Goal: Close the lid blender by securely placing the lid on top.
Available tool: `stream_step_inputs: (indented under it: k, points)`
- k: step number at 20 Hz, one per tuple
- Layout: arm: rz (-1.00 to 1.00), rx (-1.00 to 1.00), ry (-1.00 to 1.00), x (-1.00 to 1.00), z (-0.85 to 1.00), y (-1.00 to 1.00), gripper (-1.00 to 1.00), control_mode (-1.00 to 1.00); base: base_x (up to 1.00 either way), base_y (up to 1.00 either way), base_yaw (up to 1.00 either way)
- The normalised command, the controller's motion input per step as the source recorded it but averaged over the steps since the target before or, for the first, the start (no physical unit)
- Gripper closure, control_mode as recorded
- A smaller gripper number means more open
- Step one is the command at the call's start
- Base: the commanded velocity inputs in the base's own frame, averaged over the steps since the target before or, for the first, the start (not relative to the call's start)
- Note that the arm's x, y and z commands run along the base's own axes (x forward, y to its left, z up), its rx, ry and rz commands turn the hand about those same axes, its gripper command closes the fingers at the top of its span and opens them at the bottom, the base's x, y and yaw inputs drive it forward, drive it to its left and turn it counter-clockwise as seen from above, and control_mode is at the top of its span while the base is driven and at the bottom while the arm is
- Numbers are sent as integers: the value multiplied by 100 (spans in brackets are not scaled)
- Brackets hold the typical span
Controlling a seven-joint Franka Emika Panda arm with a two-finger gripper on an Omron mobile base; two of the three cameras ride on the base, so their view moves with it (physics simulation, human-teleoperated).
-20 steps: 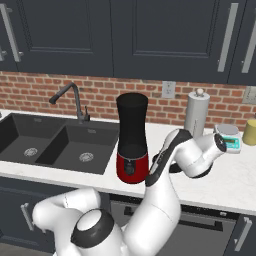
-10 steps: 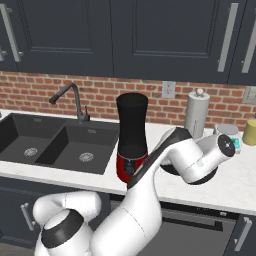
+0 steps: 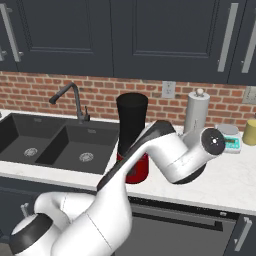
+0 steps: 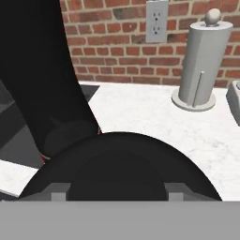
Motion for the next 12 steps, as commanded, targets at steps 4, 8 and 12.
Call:
stream_step_inputs:
  k: [4, 8, 12]
  points:
    - [-12, 0, 0, -14, 67, 10, 100, -100, 0, 0, 0]
    - [-12, -2, 0, -11, 50, 15, 100, -100, 0, 0, 0]
    - [-13, -1, 0, -1, 41, 14, 100, -100, 0, 0, 0]
